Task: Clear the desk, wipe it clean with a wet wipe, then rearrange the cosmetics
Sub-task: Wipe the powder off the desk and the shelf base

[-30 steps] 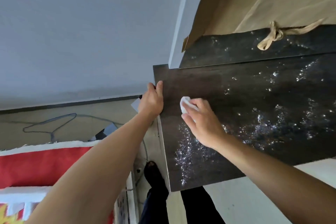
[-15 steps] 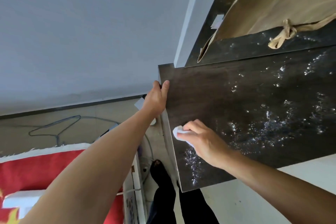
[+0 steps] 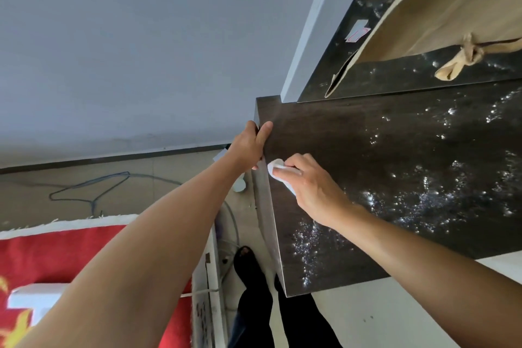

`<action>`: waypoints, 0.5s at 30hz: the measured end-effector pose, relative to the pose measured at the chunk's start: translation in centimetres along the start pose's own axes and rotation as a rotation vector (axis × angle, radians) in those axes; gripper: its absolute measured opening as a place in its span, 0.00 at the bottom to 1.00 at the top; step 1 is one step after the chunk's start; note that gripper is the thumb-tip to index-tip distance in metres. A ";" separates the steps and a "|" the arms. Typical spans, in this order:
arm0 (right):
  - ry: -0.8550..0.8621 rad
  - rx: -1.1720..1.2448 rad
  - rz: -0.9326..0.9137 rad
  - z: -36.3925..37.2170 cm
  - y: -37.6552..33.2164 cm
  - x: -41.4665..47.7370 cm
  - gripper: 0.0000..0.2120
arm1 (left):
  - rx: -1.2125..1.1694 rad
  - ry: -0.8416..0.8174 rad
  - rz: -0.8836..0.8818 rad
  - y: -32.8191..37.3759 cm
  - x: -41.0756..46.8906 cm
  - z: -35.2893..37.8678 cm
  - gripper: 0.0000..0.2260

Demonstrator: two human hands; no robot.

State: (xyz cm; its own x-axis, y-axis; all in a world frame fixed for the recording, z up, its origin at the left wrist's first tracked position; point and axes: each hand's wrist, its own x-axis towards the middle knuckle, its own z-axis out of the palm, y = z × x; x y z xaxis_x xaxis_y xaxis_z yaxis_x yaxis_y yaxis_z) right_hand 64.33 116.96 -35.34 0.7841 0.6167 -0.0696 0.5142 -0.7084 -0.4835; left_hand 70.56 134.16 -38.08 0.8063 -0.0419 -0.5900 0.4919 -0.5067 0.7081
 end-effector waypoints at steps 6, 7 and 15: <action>-0.226 0.067 -0.202 0.2 -1.2 -5.8 0.23 | -0.003 0.023 -0.033 -0.3 0.0 0.4 0.26; -0.197 0.062 -0.140 -0.5 -0.2 -5.4 0.24 | -0.005 0.040 -0.054 -0.3 -0.1 0.6 0.27; -0.036 -0.003 0.047 -0.6 0.1 -8.3 0.21 | -0.226 0.244 -0.154 -0.7 -3.6 5.9 0.28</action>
State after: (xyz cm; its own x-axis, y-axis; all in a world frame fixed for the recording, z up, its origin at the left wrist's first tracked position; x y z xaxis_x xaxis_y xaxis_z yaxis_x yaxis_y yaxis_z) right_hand 58.08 111.60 -34.33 0.7947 0.5944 -0.1233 0.4782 -0.7381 -0.4760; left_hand 65.36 129.58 -38.70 0.7581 0.2405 -0.6062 0.6521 -0.2870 0.7017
